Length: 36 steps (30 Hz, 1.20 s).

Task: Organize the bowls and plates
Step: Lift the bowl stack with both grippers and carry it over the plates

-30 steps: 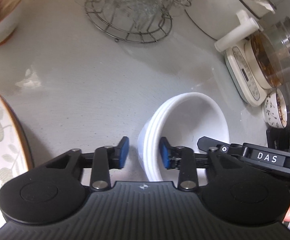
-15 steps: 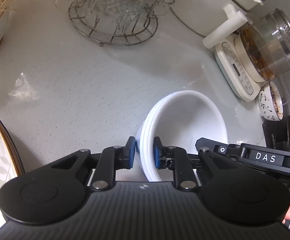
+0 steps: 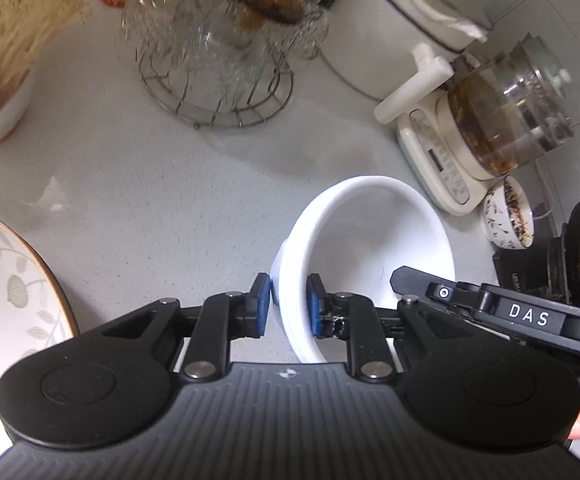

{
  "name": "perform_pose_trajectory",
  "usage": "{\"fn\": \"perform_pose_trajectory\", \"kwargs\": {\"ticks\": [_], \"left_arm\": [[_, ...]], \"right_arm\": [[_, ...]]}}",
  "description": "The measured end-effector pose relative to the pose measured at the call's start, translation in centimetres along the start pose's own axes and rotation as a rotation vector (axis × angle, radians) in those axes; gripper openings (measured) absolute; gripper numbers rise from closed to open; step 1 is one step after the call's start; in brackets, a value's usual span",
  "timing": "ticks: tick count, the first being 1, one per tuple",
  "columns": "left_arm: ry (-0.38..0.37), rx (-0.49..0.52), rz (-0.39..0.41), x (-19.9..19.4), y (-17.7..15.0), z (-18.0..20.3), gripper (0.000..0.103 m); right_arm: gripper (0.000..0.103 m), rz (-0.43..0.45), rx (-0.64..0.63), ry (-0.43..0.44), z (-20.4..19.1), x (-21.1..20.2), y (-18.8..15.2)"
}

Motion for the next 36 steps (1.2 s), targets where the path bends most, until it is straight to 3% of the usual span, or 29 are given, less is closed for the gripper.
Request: {"fn": "perform_pose_trajectory", "kwargs": {"ticks": [16, 36], "left_arm": [[-0.004, -0.009, 0.077, -6.6, 0.8, -1.2, 0.023], [0.012, -0.087, 0.174, -14.2, 0.4, -9.3, 0.023]], "right_arm": [[0.016, 0.046, -0.097, 0.058, -5.6, -2.5, 0.4], [0.017, 0.035, -0.207, 0.147, -14.8, -1.4, -2.6]]}}
Point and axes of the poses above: each gripper's, at about its wrist camera, not at the fingertips, and x roughly the way its jaws point, z to its right, y to its top, the point moved 3 cm from there along x, roughly the way its jaws point, and after that the axes turned 8 degrees about z, right-handed, at the moved point
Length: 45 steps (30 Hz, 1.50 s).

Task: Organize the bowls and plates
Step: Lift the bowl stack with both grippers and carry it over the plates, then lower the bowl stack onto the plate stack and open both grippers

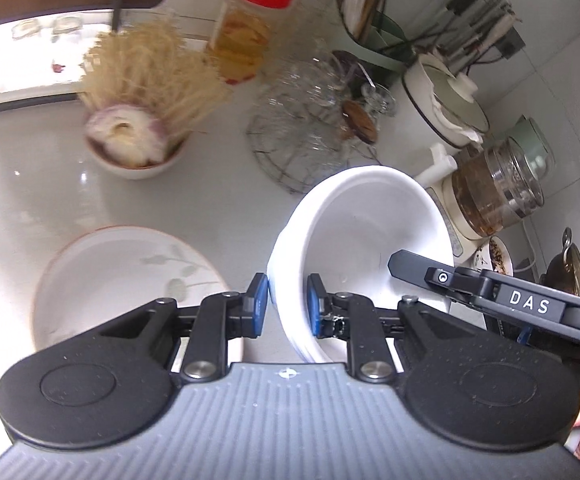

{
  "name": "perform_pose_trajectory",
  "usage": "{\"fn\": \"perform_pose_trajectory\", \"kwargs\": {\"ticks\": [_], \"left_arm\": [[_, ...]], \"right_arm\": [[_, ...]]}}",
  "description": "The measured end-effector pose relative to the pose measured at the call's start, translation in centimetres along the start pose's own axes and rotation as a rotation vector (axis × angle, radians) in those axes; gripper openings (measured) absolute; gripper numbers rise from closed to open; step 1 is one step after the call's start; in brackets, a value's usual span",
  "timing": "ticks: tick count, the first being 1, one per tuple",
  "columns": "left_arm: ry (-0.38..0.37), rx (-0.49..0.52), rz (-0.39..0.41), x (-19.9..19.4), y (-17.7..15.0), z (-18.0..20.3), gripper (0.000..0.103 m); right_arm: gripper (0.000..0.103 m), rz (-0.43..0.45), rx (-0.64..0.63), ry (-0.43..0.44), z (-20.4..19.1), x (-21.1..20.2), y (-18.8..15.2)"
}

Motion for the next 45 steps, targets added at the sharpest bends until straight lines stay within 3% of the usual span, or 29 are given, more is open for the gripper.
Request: {"fn": "perform_pose_trajectory", "kwargs": {"ticks": [9, 20, 25, 45], "left_arm": [[0.025, -0.094, 0.009, -2.7, -1.7, -6.7, 0.023], [0.059, -0.159, -0.064, -2.1, -3.4, -13.1, 0.023], [0.055, -0.177, -0.135, -0.4, -4.8, -14.5, 0.023], [0.063, -0.109, -0.193, 3.2, -4.6, -14.8, 0.023]], "right_arm": [[0.017, -0.070, -0.060, 0.010, -4.9, 2.5, -3.3], [0.017, -0.181, -0.081, -0.044, -7.5, 6.5, -7.5], [0.017, -0.215, -0.087, -0.088, -7.2, 7.7, -8.9], [0.017, -0.227, -0.025, -0.165, -5.6, 10.3, -9.9]]}}
Point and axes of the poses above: each gripper's, at about its wrist camera, not at the fingertips, and x roughly the way its jaws point, z to its right, y to its top, the point moved 3 cm from there along x, roughly the way its jaws point, and after that the axes turned 8 degrees about z, right-handed, at the moved point
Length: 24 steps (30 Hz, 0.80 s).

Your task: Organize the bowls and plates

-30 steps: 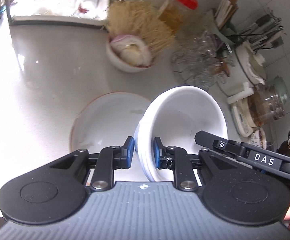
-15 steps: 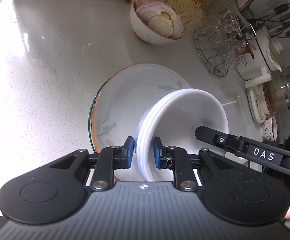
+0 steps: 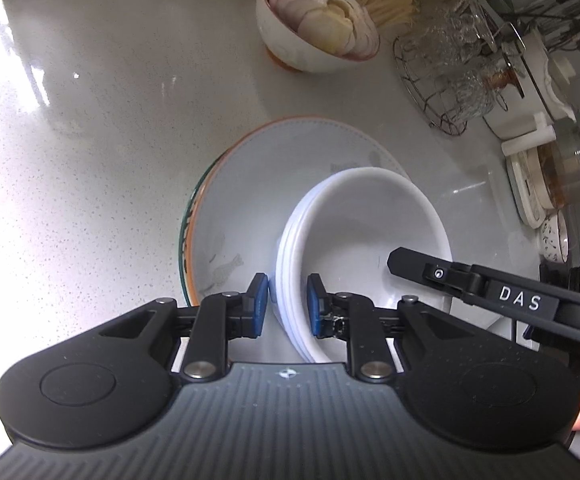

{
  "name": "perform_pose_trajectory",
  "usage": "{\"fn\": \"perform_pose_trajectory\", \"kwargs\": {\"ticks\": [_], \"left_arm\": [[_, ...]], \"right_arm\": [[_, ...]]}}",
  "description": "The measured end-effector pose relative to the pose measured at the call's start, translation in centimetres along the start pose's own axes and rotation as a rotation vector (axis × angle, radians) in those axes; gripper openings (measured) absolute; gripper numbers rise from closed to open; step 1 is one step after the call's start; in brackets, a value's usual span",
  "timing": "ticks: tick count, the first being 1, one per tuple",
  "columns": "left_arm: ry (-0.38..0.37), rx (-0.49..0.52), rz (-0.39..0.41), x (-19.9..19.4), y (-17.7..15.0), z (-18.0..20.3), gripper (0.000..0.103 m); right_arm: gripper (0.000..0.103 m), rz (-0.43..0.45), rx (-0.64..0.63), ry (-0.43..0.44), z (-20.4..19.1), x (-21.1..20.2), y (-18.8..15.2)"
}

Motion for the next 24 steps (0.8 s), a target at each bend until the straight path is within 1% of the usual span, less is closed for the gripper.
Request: {"fn": "perform_pose_trajectory", "kwargs": {"ticks": [5, 9, 12, 15, 16, 17, 18, 20, 24], "left_arm": [[0.000, 0.014, 0.006, 0.3, 0.0, 0.2, 0.023], [0.007, 0.024, 0.002, 0.4, -0.3, 0.3, 0.024], [0.003, 0.031, 0.003, 0.4, -0.3, 0.3, 0.026], [0.007, 0.030, 0.015, 0.2, -0.3, 0.4, 0.042], [0.013, 0.033, 0.022, 0.0, -0.3, 0.4, 0.049], [0.012, 0.035, 0.030, -0.2, -0.3, 0.4, 0.050], [0.008, 0.037, 0.036, -0.4, -0.2, 0.5, 0.050], [0.013, 0.046, 0.052, -1.0, -0.1, 0.7, 0.050], [0.026, 0.064, 0.093, -2.5, -0.2, 1.1, 0.050]], "right_arm": [[0.017, 0.011, 0.006, -0.011, 0.2, 0.0, 0.0], [0.018, 0.015, 0.037, -0.019, 0.3, 0.0, -0.1], [0.018, 0.029, 0.031, -0.023, 0.2, -0.1, -0.2], [0.018, 0.028, 0.039, -0.026, 0.4, -0.1, -0.4], [0.018, 0.029, 0.039, -0.029, 0.3, -0.2, -0.4], [0.018, 0.033, 0.036, -0.026, 0.3, -0.3, -0.3], [0.019, 0.039, 0.032, -0.027, 0.3, -0.6, -0.3], [0.038, 0.065, 0.032, -0.021, 0.3, -1.3, -0.1], [0.038, 0.111, 0.018, -0.012, 0.4, -2.9, 0.1]]}}
Point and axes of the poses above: each gripper's, at about its wrist camera, not at the fingertips, and x roughly the way its jaws point, z to its right, y to its top, the point moved 3 cm from there along x, roughly the way its jaws point, and after that the axes turned 8 degrees about z, right-handed, at the moved point
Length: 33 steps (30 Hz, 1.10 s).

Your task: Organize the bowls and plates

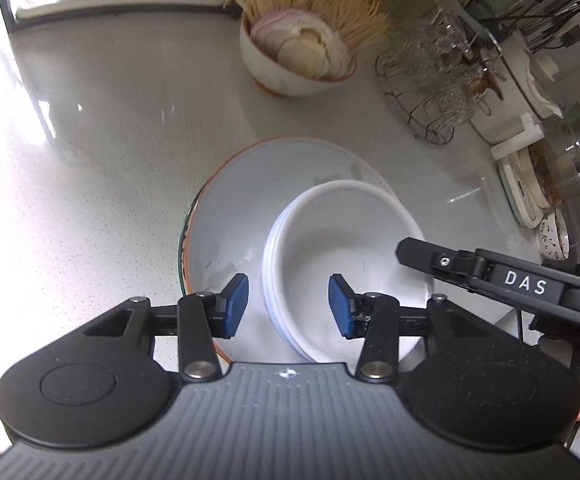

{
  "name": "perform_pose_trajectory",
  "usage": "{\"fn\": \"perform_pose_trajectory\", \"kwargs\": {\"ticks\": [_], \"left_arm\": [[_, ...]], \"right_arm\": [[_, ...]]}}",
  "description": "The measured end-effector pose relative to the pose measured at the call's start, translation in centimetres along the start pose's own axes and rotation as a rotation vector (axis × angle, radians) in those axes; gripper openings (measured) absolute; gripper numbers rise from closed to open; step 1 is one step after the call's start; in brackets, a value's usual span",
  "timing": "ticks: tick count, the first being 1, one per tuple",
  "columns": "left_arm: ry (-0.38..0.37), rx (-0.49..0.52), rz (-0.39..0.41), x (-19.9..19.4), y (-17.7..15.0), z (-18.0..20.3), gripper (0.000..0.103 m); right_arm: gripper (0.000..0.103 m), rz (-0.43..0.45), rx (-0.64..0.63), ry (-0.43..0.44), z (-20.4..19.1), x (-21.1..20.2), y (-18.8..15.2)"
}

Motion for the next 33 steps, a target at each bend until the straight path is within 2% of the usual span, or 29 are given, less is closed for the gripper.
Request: {"fn": "perform_pose_trajectory", "kwargs": {"ticks": [8, 16, 27, 33], "left_arm": [[0.033, 0.042, 0.143, -5.4, -0.1, 2.0, 0.050], [0.080, 0.081, 0.308, -11.8, -1.7, 6.3, 0.050], [0.123, 0.100, 0.449, -18.7, -8.0, 11.7, 0.050], [0.133, 0.100, 0.492, -21.5, -12.0, 13.3, 0.050]], "right_arm": [[0.038, 0.109, -0.059, 0.073, -0.1, -4.7, 0.6], [0.038, 0.252, -0.167, 0.156, -0.1, -11.7, 0.8], [0.038, 0.407, -0.245, 0.223, 1.4, -20.4, -2.2], [0.038, 0.443, -0.286, 0.235, 2.6, -23.9, -5.2]]}}
Point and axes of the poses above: each gripper's, at about its wrist camera, not at the fingertips, and x roughly the way its jaws point, z to its right, y to its top, the point moved 3 cm from there along x, roughly the way its jaws point, and after that the axes turned 8 degrees about z, right-handed, at the moved point
